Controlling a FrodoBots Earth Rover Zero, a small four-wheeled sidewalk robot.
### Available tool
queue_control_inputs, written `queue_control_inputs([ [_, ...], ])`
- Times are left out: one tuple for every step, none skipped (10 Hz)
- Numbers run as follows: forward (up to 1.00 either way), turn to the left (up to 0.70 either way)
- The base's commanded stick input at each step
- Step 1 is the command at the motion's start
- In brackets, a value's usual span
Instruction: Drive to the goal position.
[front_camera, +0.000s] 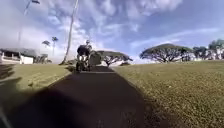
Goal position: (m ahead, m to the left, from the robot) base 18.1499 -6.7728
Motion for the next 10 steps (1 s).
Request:
queue_control_inputs([
  [0.70,0.00],
  [0.70,0.00],
  [0.70,0.00],
  [0.70,0.00],
  [0.70,0.00],
  [0.70,0.00],
  [0.70,0.00],
  [0.70,0.00],
  [0.70,0.00],
  [0.70,0.00],
])
